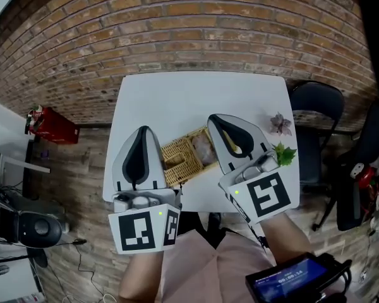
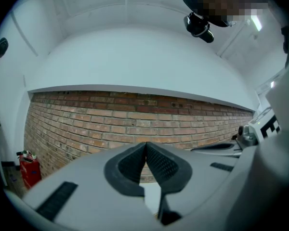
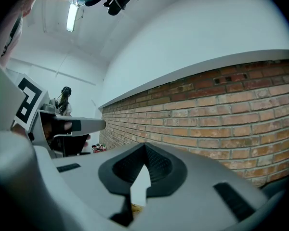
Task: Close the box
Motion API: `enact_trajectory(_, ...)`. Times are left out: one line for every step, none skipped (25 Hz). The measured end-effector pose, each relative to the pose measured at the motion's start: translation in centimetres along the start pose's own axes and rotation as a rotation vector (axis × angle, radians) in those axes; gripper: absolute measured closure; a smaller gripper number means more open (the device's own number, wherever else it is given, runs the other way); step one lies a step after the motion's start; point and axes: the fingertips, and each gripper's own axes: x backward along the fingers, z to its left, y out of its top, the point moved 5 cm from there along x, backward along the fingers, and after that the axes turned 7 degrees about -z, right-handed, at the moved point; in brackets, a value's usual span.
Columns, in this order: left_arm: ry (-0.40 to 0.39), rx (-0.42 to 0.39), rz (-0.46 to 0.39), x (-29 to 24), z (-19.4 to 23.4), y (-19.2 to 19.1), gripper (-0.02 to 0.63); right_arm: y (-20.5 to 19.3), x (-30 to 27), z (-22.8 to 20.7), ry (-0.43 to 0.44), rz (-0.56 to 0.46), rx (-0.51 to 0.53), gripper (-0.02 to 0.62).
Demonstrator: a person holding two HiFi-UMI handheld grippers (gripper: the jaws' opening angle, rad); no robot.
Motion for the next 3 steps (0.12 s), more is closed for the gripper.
enact_trajectory(0.0, -0.001, 0.001, -0.08, -0.09, -0.09, 0.594, -0.08, 0.0, -0.09, 0.0, 0.001, 0.0, 0.597)
enact_trajectory(0.0, -0.002, 0.001, -0.17, -0.18, -0.19, 0.594, -0.15, 0.0, -0.19, 0.0, 0.001, 0.001, 0.597)
enact_trajectory(0.0, -0.003, 0.001, -0.26, -0.27, -0.27, 0.594, -0.23, 0.01, -0.29, 0.0, 0.002, 0.002, 0.597)
